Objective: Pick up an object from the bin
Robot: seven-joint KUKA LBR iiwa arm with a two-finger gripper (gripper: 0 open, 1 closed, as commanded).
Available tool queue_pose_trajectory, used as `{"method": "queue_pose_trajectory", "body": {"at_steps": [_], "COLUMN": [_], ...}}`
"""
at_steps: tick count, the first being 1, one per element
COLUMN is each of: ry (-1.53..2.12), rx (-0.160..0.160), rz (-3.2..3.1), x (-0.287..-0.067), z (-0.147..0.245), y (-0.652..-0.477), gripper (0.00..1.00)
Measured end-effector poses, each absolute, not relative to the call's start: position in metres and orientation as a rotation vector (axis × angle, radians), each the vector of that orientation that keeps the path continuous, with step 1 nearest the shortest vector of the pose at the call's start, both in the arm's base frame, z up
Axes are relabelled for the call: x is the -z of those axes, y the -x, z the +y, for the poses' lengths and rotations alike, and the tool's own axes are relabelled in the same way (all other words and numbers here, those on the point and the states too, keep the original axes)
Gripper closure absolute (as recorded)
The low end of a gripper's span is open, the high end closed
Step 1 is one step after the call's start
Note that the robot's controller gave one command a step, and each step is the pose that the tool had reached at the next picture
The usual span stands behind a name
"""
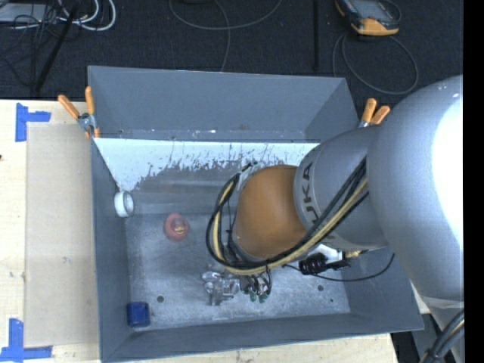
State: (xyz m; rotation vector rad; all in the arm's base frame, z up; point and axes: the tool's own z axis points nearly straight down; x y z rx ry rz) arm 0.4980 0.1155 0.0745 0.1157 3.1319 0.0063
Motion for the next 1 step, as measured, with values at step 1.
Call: {"method": "queue_pose_trajectory", "body": {"at_steps": [1], "ry": [-0.122], "rx": [-0.001], "rz": [3.138], "x": [-0.095], "z": [0.1154], "y": [-0.4987], "gripper": [1.0]}}
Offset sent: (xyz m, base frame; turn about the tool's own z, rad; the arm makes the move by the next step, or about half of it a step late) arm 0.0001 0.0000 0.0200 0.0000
